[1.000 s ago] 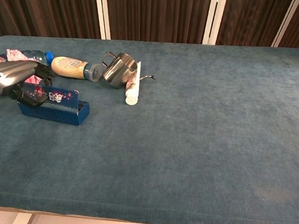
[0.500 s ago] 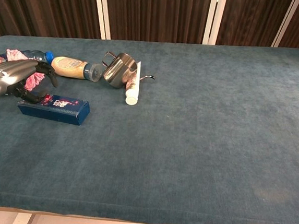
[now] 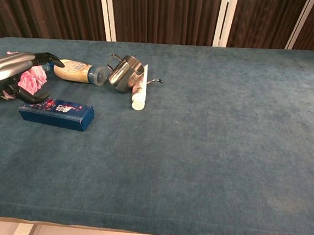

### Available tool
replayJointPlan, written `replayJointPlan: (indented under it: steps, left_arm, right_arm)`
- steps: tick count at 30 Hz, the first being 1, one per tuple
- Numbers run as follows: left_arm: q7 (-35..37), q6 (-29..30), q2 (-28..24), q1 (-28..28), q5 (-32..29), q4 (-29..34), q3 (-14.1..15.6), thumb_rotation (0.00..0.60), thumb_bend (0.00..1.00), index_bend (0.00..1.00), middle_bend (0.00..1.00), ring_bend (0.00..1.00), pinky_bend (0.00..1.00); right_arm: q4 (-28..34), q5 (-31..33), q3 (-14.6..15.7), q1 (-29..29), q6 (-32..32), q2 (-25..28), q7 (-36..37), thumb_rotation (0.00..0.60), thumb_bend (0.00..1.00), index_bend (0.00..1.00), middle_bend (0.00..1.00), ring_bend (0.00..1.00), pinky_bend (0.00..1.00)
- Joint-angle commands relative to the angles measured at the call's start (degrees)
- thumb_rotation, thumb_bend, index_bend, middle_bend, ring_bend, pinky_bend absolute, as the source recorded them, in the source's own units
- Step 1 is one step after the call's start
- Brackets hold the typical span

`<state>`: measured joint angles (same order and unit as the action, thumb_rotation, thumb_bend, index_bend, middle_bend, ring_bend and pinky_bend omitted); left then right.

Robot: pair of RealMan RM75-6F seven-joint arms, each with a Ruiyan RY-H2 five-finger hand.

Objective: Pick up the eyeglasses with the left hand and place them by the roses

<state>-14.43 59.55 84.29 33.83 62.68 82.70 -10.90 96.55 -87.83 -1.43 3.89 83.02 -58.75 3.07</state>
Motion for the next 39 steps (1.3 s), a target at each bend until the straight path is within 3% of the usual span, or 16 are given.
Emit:
replayJointPlan:
  steps: [1,14,22,31,33,37,39]
  left_arm:
    - [-4.29,-2.71,-4.09,0.14,-0.40,3.84,2.37,0.600,0.39,0.08,0.00,0.00,0.00]
    - [-7.54,-5.55,0.77,2.35,-4.11,-2.02,3.13,0.600,0.39,0.09,0.00,0.00,0.00]
    - [-7.21,-6.27,2.85,3.06,-4.70,-5.56,3.01,0.600,0.40,0.35,0.00,0.00,0.00]
    - [-6.66,-6.24,3.64,3.23,-5.42,-6.99,2.68,0.600,0.40,0.47,0.00,0.00,0.00]
    - [-6.23,-6.31,3.35,3.15,-5.23,-6.62,2.74,0.600,0.40,0.40,0.00,0.00,0.00]
    - [-4.48,-5.42,2.34,2.59,-3.79,-5.02,2.71,0.600,0.39,0.04,0.00,0.00,0.00]
    - [-3.52,-4.33,1.24,1.99,-2.42,-3.50,2.89,0.600,0.39,0.00,0.00,0.00,0.00]
  right_arm:
    - [0.03,-0.12,0.09,0.00,-0.03,-0.07,-0.22,0.600,0.15,0.00,0.00,0.00,0.00]
    - [0.14,-0.28,0.27,0.00,-0.20,0.24,0.28,0.600,0.15,0.00,0.00,0.00,0.00]
    - [0.01,-0.01,0.09,-0.06,-0.07,0.52,1.03,0.600,0.15,0.00,0.00,0.00,0.00]
    - [0.01,-0.23,0.21,-0.07,-0.07,0.57,1.22,0.600,0.15,0.00,0.00,0.00,0.00]
    - [0.01,-0.21,0.22,-0.05,-0.13,0.58,1.17,0.600,0.15,0.00,0.00,0.00,0.00]
    - [0.02,-0.16,0.20,-0.05,-0.14,0.54,1.01,0.600,0.15,0.00,0.00,0.00,0.00]
    - [-0.01,-0.14,0.20,-0.03,-0.18,0.49,0.83,0.600,0.15,0.00,0.00,0.00,0.00]
